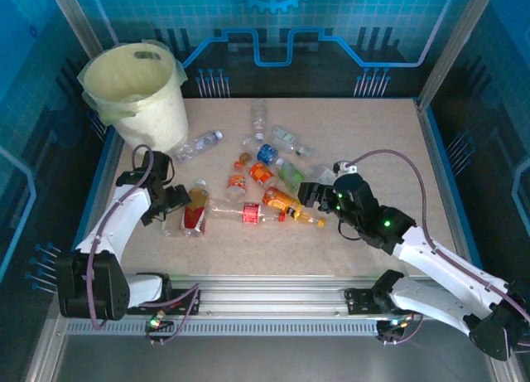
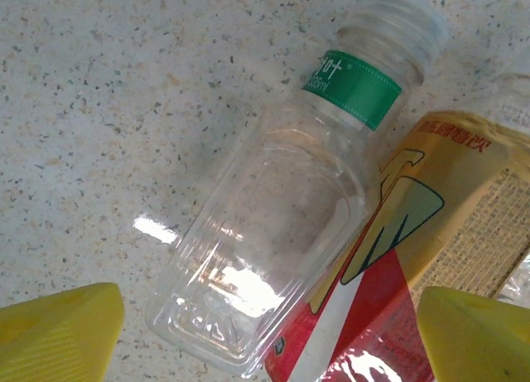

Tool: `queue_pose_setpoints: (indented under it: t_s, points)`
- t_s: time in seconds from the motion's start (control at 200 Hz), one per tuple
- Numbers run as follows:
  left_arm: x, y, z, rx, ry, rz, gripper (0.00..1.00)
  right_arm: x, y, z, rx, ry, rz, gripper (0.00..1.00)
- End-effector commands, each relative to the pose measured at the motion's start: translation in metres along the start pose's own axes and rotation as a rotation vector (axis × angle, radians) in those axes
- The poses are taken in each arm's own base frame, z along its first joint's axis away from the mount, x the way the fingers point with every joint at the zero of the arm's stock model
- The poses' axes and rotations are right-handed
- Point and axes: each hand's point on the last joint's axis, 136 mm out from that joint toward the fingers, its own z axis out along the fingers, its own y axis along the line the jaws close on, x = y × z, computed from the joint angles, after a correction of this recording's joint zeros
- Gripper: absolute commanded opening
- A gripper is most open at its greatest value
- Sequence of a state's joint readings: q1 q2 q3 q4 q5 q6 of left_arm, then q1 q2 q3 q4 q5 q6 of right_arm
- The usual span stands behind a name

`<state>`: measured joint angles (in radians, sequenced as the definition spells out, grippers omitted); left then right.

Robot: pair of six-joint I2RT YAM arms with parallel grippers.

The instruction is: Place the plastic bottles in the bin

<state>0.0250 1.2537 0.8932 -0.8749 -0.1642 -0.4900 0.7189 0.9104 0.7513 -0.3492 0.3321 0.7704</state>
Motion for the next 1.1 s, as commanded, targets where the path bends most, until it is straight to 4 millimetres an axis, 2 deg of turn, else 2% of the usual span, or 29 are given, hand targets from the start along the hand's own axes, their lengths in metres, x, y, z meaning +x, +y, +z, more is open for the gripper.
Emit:
queue_pose_setpoints:
  t_s: [0.0, 0.14, 0.31, 0.54, 0.7, 0.895, 1.095]
  points:
    - [-0.005, -0.007, 0.009, 0.027, 0.013, 0.002, 0.9, -0.003, -0.001, 0.002, -0.002, -0.009, 0.017, 1.0]
    - [0.002, -0.004, 0.021, -0.012, 0.068, 0.009, 0.88, -0.003, -0.001, 0.001, -0.003, -0.009, 0.017, 1.0]
    - [0.004, -0.002, 0.026, -0.06, 0.079, 0.034, 0.87, -0.001, -0.003, 0.0, 0.003, -0.008, 0.017, 1.0]
    - [0.017, -0.012, 0.037, -0.055, 0.147, 0.081, 0.88, -0.001, -0.006, 0.0, 0.009, -0.012, 0.012, 1.0]
    - [0.021, -0.021, 0.047, -0.028, 0.182, 0.088, 0.96, -0.002, -0.005, 0.001, 0.008, -0.011, 0.011, 1.0]
    - [0.012, 0.0, 0.054, -0.18, 0.167, 0.088, 0.96, -0.002, -0.006, 0.0, 0.017, -0.007, 0.009, 1.0]
    - [0.019, -0.001, 0.064, -0.149, 0.212, 0.054, 0.91, -0.001, -0.008, 0.0, 0.025, -0.005, 0.007, 1.0]
